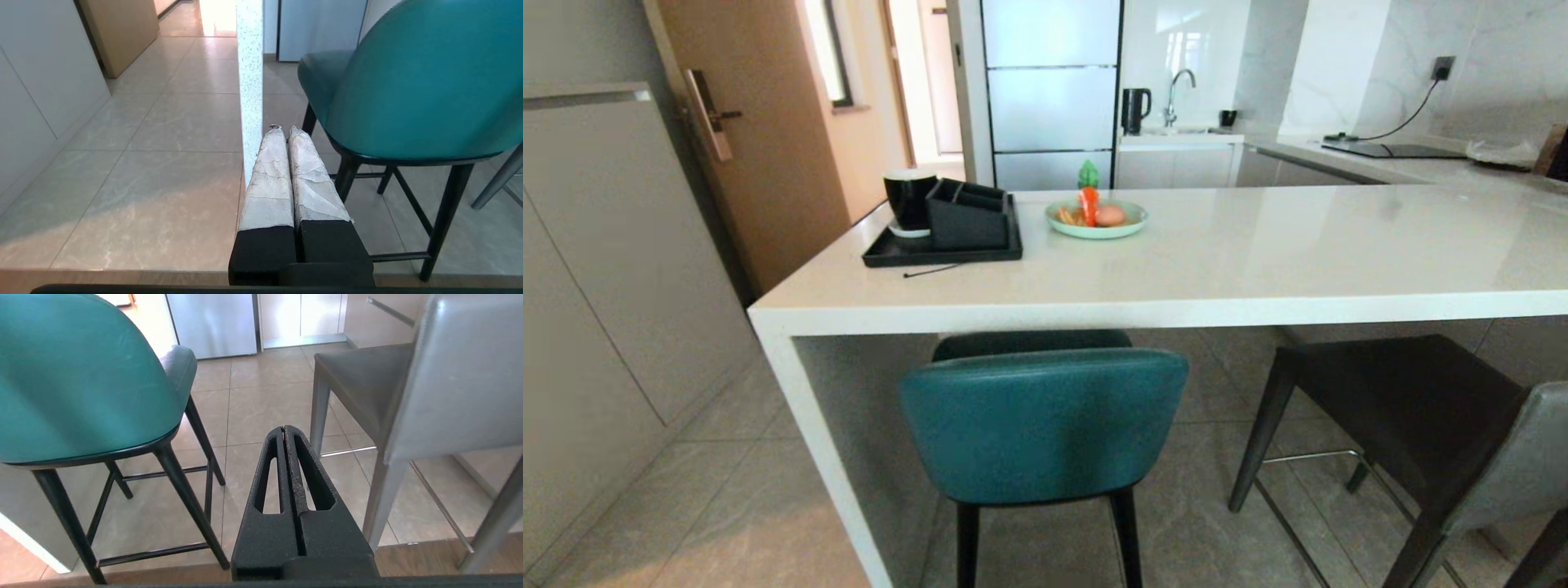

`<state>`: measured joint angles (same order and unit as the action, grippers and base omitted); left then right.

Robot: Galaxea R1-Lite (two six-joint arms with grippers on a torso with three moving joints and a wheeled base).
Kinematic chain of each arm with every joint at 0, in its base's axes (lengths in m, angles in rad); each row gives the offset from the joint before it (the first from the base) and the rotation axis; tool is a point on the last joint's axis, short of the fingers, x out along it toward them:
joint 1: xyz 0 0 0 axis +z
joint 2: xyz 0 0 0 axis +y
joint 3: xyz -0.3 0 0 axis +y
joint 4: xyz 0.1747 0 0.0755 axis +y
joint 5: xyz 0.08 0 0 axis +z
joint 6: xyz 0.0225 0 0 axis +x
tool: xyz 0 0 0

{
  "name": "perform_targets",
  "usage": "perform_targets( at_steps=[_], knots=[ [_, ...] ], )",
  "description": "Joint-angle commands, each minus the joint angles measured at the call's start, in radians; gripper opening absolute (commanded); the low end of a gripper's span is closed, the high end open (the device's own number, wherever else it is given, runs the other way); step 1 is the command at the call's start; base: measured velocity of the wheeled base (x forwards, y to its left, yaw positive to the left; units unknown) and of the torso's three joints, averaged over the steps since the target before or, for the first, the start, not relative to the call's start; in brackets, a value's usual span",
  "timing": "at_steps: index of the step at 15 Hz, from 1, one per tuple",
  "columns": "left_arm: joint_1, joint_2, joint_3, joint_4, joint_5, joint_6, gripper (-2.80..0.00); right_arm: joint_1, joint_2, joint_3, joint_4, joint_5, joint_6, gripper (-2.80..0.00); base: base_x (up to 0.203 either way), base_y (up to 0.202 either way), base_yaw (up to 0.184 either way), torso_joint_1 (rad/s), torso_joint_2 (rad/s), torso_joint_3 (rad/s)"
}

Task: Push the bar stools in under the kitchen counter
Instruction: Pull the blue chair out from under the dining table

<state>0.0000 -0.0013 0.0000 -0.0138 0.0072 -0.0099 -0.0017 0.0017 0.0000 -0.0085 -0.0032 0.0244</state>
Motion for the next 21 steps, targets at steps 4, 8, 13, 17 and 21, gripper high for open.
perform_targets(
  at_steps=[4, 8, 13, 17, 21],
  knots=[
    [0.0, 0.001, 0.003, 0.0, 0.001, 0.0, -2.8, 0.0, 0.001, 0.003, -0.001, 0.0, 0.0, -2.8, 0.0, 0.0, 0.0, 0.0, 0.0, 0.0],
    [0.0, 0.001, 0.003, 0.0, 0.001, -0.001, -2.8, 0.0, 0.001, 0.003, -0.001, 0.0, 0.0, -2.8, 0.0, 0.0, 0.0, 0.0, 0.0, 0.0],
    [0.0, 0.001, 0.003, -0.001, 0.001, -0.001, -2.8, 0.0, 0.001, 0.003, -0.001, 0.0, 0.0, -2.8, 0.0, 0.0, 0.0, 0.0, 0.0, 0.0],
    [0.0, 0.001, 0.003, 0.0, 0.001, -0.001, -2.8, 0.0, 0.001, 0.003, -0.001, 0.0, 0.0, -2.8, 0.0, 0.0, 0.0, -0.044, 0.11, 0.067],
    [0.0, 0.001, 0.003, -0.001, 0.001, -0.001, -2.8, 0.0, 0.001, 0.003, -0.001, 0.0, 0.0, -2.8, 0.0, 0.0, 0.0, -0.154, 0.42, 0.259]
  ],
)
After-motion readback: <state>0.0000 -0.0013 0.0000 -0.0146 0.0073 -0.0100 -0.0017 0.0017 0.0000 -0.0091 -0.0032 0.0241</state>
